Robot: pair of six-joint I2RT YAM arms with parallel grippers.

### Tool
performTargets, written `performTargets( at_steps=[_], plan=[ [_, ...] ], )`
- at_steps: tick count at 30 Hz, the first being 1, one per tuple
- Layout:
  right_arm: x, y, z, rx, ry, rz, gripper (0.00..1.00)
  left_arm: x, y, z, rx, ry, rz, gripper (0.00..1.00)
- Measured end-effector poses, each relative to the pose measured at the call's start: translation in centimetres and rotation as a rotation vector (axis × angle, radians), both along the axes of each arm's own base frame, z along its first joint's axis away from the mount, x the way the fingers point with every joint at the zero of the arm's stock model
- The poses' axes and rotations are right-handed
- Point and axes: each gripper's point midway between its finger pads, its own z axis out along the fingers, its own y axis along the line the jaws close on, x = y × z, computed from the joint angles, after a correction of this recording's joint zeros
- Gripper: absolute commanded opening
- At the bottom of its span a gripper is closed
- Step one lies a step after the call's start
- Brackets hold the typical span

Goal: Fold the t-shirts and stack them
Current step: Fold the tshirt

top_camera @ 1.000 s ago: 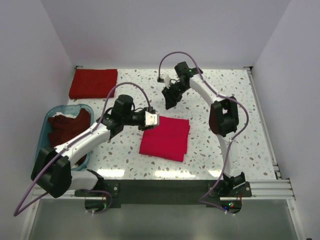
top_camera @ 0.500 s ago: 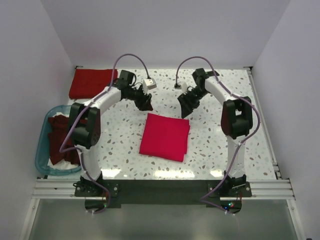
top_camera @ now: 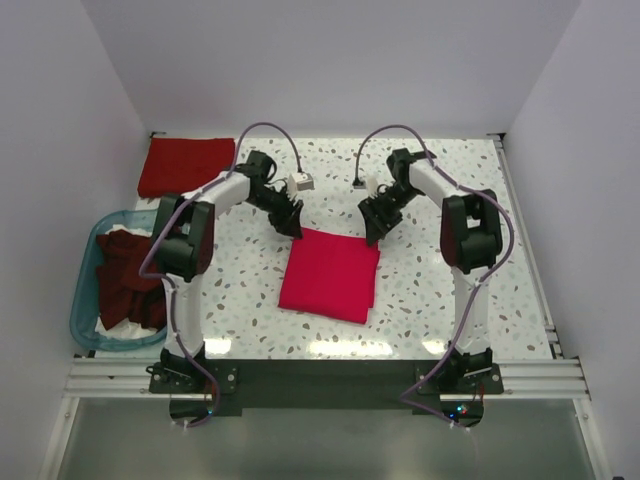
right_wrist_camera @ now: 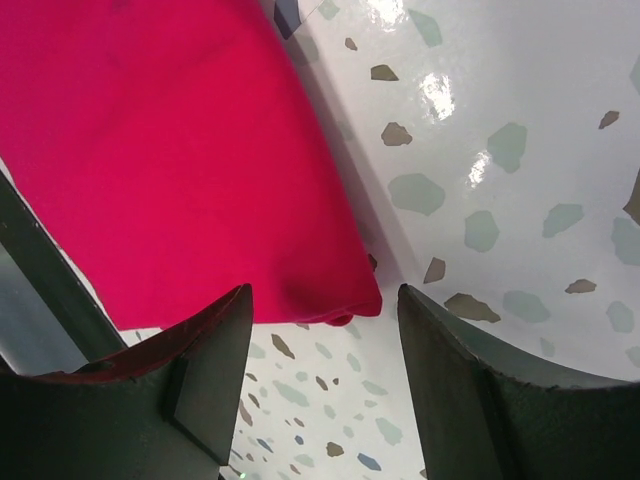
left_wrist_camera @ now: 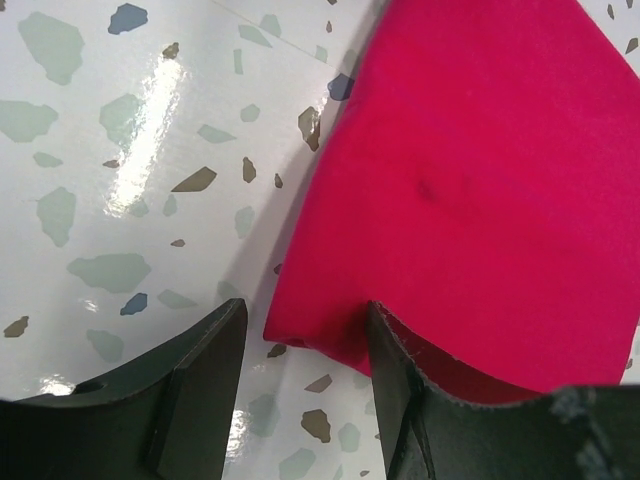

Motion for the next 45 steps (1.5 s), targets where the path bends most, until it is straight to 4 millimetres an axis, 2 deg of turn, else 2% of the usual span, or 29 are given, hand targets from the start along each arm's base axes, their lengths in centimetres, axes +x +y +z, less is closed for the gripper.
performTargets(
  at_steps=[4,5,6,10,11,13,14,16,18,21,25,27,30,34,39,42,44,45],
  plan=[
    [-0.2,-0.1,-0.7,-0.007,0.018,0.000,0.61,-0.2,-0.1,-0.6,-0.001,0.021,0.001,0.52],
    [-0.2,-0.1,-0.7,-0.008,0.021,0.000,0.58,-0.2,-0.1,-0.8,-0.001,0.025,0.002,0.49],
    [-0.2,-0.1,-0.9,-0.009,0.025,0.000,0.45,-0.2,-0.1,-0.8,-0.002,0.027,0.002,0.47],
    [-0.3,-0.1,-0.9,-0.008,0.030,0.000,0.27,-0.1,-0.3,-0.7,-0.014,0.034,0.009,0.31],
    [-0.3,-0.1,-0.9,-0.006,0.032,0.000,0.24,-0.1,-0.3,-0.6,-0.018,0.033,0.009,0.22],
    [-0.4,-0.1,-0.8,-0.006,0.036,0.001,0.16,-0.1,-0.5,-0.5,-0.029,0.038,0.010,0.13],
    [-0.5,-0.1,-0.8,-0.005,0.038,0.001,0.13,-0.1,-0.6,-0.4,-0.035,0.038,0.008,0.06],
    [-0.7,-0.1,-0.4,-0.002,0.039,0.001,0.05,-0.3,-0.7,-0.2,-0.047,0.042,0.005,0.00],
    [-0.9,0.0,0.3,0.003,0.037,-0.001,0.00,-0.4,-0.8,0.2,-0.058,0.041,0.001,0.00],
    [-1.5,0.2,2.2,0.026,0.029,-0.006,0.00,-0.9,-0.7,1.2,-0.080,0.034,-0.001,0.00],
    [-3.7,0.0,4.5,0.047,0.038,-0.012,0.00,-1.3,-0.5,3.3,-0.110,0.005,-0.001,0.00],
    [-4.9,-0.3,4.7,0.043,0.054,-0.018,0.00,-1.3,-0.6,4.0,-0.122,-0.002,0.005,0.00],
    [-5.5,-0.6,3.7,0.018,0.078,-0.032,0.00,-1.1,-0.8,4.0,-0.129,0.008,0.014,0.00],
    [-3.7,-1.2,1.0,-0.048,0.063,-0.075,0.00,-0.5,-0.8,2.1,-0.113,0.047,0.047,0.00],
    [0.5,-1.9,-2.4,-0.119,0.009,-0.141,0.00,1.4,-0.8,-0.9,-0.064,0.082,0.117,0.01],
    [2.8,-2.1,-2.7,-0.145,-0.041,-0.174,0.00,3.2,-0.8,-2.1,-0.038,0.075,0.165,0.01],
    [4.4,-2.2,-2.3,-0.159,-0.096,-0.185,0.00,4.4,-0.9,-2.3,-0.032,0.057,0.188,0.08],
    [5.3,-2.2,-2.1,-0.164,-0.123,-0.191,0.03,4.8,-0.9,-2.3,-0.031,0.047,0.195,0.15]
  ],
)
